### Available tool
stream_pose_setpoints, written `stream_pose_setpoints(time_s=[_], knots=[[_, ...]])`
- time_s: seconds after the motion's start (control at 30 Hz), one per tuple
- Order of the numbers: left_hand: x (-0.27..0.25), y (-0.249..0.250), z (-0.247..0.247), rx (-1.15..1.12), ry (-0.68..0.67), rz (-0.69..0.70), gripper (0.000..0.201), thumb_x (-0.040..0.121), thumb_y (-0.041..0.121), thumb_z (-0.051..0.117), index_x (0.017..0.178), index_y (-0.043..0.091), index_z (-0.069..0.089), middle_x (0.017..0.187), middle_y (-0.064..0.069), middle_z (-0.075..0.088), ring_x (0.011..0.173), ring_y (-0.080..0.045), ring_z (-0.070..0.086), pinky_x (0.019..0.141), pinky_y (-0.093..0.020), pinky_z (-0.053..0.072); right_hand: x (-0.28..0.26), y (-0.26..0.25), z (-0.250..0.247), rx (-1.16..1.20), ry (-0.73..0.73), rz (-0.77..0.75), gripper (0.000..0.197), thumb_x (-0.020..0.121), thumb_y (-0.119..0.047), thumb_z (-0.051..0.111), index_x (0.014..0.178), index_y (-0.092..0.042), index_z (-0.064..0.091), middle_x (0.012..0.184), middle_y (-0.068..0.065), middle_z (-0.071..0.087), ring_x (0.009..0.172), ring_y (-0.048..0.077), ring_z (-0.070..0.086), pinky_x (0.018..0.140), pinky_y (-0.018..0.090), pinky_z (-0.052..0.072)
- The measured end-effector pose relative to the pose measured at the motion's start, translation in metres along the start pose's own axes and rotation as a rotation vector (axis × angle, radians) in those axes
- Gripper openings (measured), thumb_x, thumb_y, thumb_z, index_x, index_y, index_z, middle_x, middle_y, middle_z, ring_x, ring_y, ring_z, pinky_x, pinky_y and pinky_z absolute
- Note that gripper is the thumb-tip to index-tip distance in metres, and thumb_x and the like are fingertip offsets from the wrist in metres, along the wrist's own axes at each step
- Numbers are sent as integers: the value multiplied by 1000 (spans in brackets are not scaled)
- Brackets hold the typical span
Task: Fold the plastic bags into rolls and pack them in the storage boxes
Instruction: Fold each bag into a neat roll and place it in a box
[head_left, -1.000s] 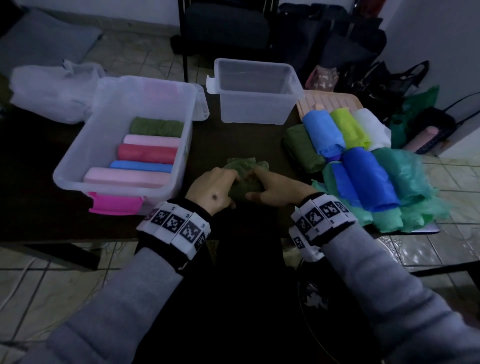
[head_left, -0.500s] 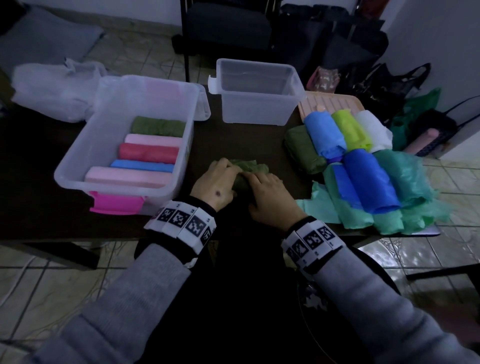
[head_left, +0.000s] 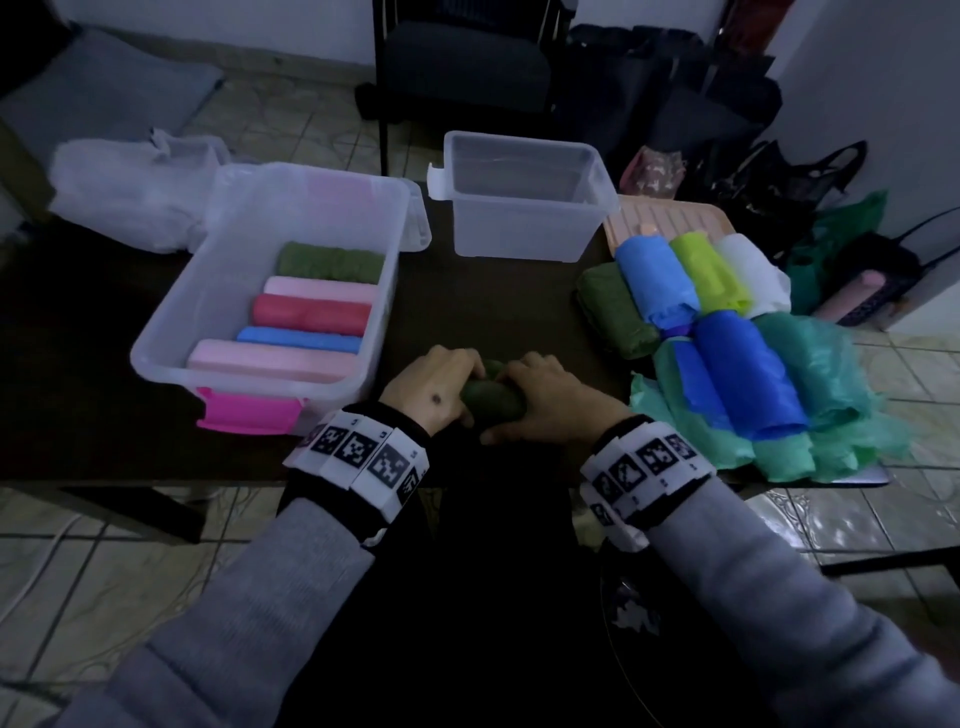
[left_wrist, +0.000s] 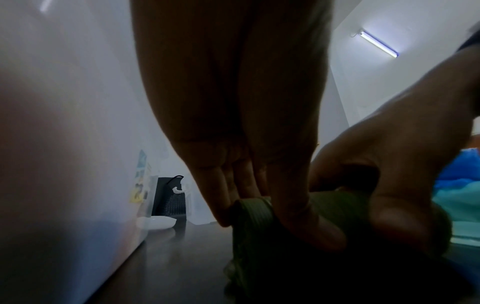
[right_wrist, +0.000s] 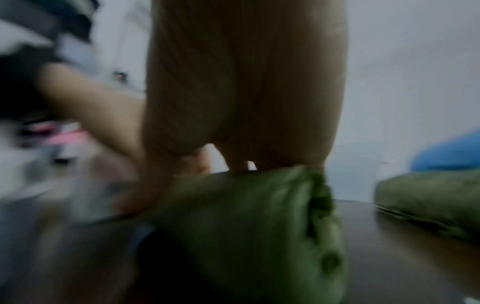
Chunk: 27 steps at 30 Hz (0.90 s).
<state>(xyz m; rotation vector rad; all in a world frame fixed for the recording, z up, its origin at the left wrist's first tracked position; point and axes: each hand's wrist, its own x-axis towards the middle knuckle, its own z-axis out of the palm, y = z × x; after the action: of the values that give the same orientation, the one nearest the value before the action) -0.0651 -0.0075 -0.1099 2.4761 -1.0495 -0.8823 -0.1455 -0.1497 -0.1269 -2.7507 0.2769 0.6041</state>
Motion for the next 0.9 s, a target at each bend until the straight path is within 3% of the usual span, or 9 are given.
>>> stream_pose_setpoints(time_s=[0.1,0.2,0.27,0.43,0.57,0.77,0.9], knots=[[-3,1,1,-1,8,1,55,77,9,73,126,20,50,126,-11,50,110,-26,54,94,-38,46,3,6,-13,117,-42,48,91,57,-48,85,130,-22,37,132,2,29,124,22,29,104,42,35],[-4,2,-1,-9,-1,0,55,77,8,72,126,19,50,127,-10,49,112,-26,54,94,-36,46,8,6,-17,76,-109,74,116,54,-49,86,145,-24,19,140,2,28,132,24,24,108,47,33],[-4,3,-2,-15,6,2,54,77,7,72,126,18,51,127,-11,49,112,-26,54,95,-36,45,12,4,-14,48,-129,79,117,54,-52,85,146,-23,19,140,2,30,132,24,24,108,48,33],[-6,3,-3,-57,9,7,52,77,5,72,124,17,54,124,-8,53,110,-23,55,91,-32,45,12,-3,-3,10,-94,56,95,59,-61,78,134,-20,37,119,1,32,120,23,29,102,42,37],[-5,3,-3,-52,22,8,48,76,2,72,120,15,56,116,-5,54,107,-24,56,89,-32,46,4,-5,0,31,-28,-1,78,71,-59,70,129,-15,41,124,6,39,117,22,37,96,34,37],[-3,5,-5,-22,22,5,48,72,4,76,115,16,59,123,-7,52,110,-24,55,93,-37,47,-15,-12,15,-56,102,-44,60,91,-50,49,137,-14,36,130,8,43,119,23,43,94,34,38],[-6,20,-15,-36,36,-41,52,82,12,68,130,20,49,136,-6,45,121,-22,48,98,-36,42,-17,-14,18,-72,130,-32,58,93,-50,46,137,-13,35,130,8,43,119,23,43,93,34,37]])
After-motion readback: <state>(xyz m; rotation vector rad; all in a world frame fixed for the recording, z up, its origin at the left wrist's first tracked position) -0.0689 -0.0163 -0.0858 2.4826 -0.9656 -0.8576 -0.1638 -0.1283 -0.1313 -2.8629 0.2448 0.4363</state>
